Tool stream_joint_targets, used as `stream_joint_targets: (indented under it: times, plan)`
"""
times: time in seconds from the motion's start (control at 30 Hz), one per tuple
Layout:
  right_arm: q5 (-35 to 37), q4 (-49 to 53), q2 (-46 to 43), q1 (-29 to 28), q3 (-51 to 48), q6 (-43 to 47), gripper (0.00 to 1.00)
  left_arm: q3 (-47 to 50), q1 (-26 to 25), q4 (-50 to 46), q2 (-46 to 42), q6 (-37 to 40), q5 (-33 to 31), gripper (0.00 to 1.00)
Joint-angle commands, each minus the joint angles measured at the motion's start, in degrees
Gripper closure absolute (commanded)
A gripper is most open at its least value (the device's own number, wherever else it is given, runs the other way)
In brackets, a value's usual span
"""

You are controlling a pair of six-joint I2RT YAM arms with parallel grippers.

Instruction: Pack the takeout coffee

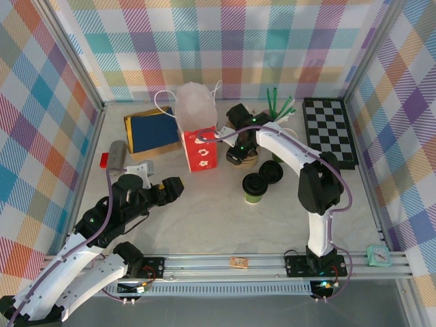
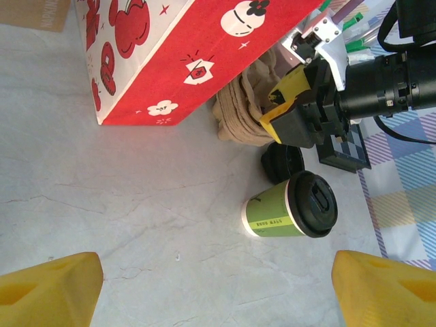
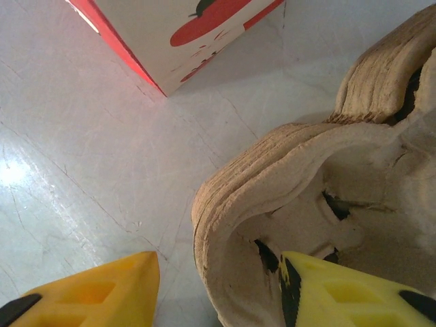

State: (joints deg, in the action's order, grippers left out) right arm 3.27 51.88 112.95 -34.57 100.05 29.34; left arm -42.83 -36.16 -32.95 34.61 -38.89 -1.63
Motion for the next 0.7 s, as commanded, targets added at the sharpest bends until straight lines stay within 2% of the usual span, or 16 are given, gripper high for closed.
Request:
stream_joint_targets:
  times: [0.0, 0.4, 0.67]
  plan:
    - [0.04, -1.24, 1.14, -0.06, -0.8, 0.01, 0.51, 0.39, 0.74, -0.14, 0.27, 1.34, -0.15, 0.13]
    - [0.84, -3.05, 1.4, -0.06, -2.93, -0.5, 0.52, 0.83, 1.03, 0.41, 0.55, 1.32, 0.12, 0.13]
    - [1.65, -4.11, 1.14, -0.04, -3.27, -0.88, 0.63, 0.95, 1.09, 0.52, 0.54, 1.28, 0.05, 0.13]
